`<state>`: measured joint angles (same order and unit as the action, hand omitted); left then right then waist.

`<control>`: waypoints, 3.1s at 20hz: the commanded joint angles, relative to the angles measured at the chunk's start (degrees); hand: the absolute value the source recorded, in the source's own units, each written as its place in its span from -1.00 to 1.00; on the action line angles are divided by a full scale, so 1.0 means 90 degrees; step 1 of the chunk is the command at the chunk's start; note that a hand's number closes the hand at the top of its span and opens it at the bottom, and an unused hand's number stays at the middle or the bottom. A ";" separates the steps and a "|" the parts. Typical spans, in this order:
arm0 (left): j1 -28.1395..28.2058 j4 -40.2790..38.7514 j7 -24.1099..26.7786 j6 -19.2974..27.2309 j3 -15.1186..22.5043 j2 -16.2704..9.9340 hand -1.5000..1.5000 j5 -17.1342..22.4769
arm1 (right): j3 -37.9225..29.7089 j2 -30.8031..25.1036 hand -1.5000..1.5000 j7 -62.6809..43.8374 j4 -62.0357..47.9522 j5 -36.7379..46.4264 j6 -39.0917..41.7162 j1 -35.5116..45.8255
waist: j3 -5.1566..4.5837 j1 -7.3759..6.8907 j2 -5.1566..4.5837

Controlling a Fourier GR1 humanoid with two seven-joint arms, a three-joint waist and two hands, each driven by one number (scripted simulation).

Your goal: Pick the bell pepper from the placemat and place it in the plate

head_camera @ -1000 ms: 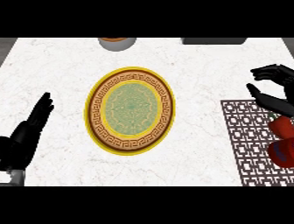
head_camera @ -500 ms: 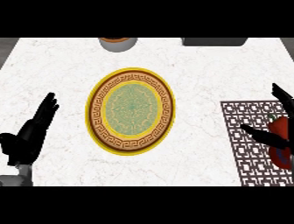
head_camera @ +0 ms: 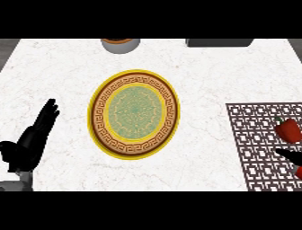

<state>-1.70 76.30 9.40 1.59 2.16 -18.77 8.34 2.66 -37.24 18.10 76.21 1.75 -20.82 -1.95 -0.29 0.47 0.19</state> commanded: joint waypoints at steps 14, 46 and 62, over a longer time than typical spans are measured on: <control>-0.0424 -0.0280 -0.0141 0.0004 -0.0050 0.0344 0.00 -0.0353 | 0.0503 -0.1011 -1.00 -0.3498 0.0427 0.1429 0.1852 0.0323 | 0.0030 -0.0049 -0.0025; -0.0331 -0.0197 -0.0085 -0.0509 -0.0688 0.0679 0.00 -0.0828 | -0.0335 0.0415 1.00 -0.1404 -0.3657 0.3922 0.2455 0.2106 | 0.0033 -0.0071 -0.0026; 0.0152 0.0011 -0.0197 -0.0360 -0.0921 0.0630 0.00 -0.0792 | 0.0247 0.2308 1.00 -0.3234 -0.1042 0.4816 0.0157 0.0188 | -0.0027 0.0514 0.0212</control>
<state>-1.78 76.31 7.08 -2.38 -5.55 -13.30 1.23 1.97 -25.13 -5.92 60.75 44.05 -13.57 5.69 -2.71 3.92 2.44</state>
